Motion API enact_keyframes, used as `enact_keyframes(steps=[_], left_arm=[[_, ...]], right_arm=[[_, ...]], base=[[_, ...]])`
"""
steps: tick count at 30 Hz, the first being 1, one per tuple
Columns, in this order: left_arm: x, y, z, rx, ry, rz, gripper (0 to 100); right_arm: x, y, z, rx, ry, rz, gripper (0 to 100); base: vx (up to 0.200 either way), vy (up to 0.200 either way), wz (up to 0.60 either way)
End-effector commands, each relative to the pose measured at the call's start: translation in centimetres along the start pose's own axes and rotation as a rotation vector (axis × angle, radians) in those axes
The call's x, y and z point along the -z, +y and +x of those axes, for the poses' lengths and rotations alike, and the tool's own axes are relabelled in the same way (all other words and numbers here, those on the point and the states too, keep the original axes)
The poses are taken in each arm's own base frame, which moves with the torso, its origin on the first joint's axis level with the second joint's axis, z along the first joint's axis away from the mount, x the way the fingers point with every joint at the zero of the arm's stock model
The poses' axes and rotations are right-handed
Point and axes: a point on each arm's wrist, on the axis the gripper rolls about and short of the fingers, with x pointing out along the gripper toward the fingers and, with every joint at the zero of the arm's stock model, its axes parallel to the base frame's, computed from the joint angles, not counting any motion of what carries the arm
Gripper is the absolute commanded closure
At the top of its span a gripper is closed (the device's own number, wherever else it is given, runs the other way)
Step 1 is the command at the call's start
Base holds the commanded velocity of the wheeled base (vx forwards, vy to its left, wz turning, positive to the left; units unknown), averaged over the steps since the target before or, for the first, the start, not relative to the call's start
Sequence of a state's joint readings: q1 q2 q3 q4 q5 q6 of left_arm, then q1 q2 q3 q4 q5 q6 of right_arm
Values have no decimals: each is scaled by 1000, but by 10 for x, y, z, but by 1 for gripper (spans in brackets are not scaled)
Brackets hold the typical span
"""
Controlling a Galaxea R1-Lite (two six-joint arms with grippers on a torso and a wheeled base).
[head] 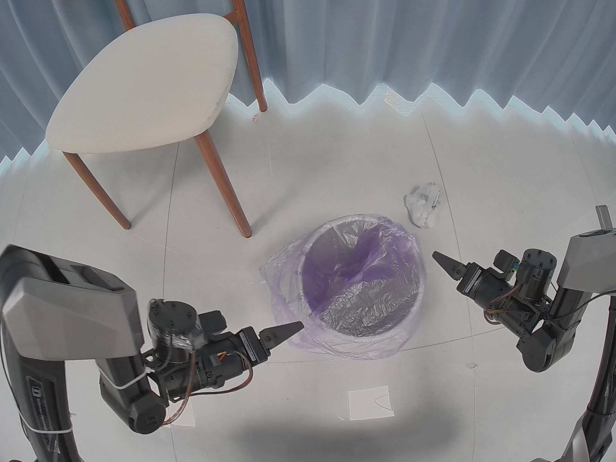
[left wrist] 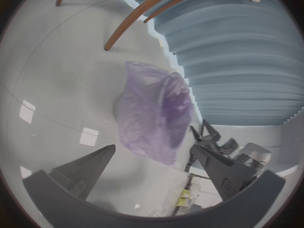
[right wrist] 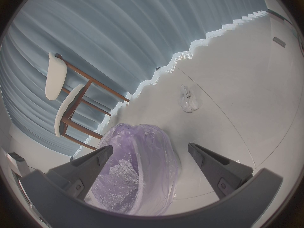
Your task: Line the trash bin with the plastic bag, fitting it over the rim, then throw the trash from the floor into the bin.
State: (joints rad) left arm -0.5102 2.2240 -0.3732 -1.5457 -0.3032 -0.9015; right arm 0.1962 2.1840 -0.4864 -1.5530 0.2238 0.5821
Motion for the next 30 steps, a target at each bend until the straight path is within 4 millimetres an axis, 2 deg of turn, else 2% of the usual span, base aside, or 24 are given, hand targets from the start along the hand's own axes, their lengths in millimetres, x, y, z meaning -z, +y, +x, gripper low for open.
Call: enact_keyframes(steps=[1, 3, 7, 14, 21, 30], left_arm=[[-28, -30, -27, 137, -49, -1, 0], [-34, -32, -18, 159, -59, -5, 0], [-35, -18, 15, 107, -19, -30, 0], [-32, -4, 33, 54, 30, -54, 0], [-26, 9, 43, 28, 46, -64, 0], [-21, 20, 38, -15, 59, -77, 0]], right_arm=[[-4, 3, 0, -16, -24, -8, 0], [-5, 4, 0, -19, -29, -9, 0], [-6, 2, 0, -13, -30, -6, 0], [-6, 1, 0, -13, -30, -6, 0], [-7, 2, 0, -14, -37, -7, 0], [-7, 0, 1, -9, -36, -6, 0]], base=[[0, 0, 0], [0, 0, 0], [0, 0, 0], [0, 0, 0], [0, 0, 0], [0, 0, 0]])
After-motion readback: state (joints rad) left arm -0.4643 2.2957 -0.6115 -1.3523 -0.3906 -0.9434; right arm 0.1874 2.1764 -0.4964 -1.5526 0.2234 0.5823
